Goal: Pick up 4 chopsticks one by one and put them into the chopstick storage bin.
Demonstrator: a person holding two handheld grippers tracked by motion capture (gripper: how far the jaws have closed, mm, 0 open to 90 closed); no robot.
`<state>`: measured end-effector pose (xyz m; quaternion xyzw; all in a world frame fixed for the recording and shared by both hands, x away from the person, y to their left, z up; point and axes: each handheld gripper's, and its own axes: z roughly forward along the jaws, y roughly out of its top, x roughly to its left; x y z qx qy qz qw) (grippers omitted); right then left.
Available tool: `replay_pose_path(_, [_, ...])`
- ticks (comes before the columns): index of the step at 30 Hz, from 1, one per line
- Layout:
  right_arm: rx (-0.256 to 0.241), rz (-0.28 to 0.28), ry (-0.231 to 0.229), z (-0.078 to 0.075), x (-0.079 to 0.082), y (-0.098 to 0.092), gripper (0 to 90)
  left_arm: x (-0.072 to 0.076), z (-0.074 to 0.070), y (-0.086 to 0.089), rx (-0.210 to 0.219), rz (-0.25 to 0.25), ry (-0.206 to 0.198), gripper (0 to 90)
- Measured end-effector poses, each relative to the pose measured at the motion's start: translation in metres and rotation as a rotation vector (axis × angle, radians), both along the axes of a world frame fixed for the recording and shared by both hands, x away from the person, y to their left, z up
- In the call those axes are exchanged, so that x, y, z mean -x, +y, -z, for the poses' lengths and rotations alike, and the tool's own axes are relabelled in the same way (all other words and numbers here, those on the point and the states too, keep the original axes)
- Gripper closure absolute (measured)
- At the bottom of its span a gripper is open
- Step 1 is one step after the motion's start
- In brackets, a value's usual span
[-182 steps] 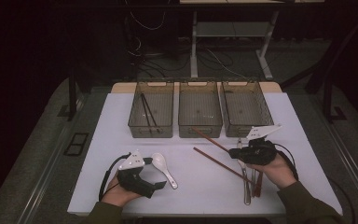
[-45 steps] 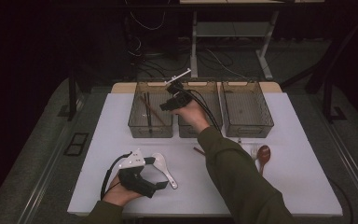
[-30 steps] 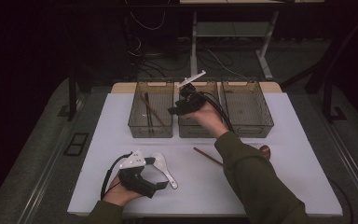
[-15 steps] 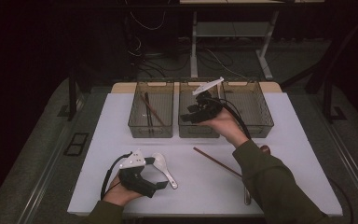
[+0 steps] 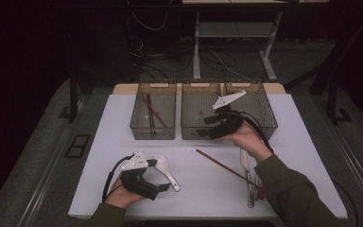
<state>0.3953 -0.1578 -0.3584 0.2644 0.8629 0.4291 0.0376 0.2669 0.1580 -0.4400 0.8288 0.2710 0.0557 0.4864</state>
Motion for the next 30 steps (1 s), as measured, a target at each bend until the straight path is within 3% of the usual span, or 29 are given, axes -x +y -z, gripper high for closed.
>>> replay_pose_path(14, [-0.022, 0.005, 0.02, 0.025, 0.037, -0.037, 30.7, 0.0, 0.0, -0.001, -0.008, -0.003, 0.0, 0.0])
replay_pose_path(30, [0.028, 0.036, 0.017, 0.047, 0.077, -0.076, 33.5, 0.001, -0.001, -0.002, -0.005, -0.012, -0.006, 0.0])
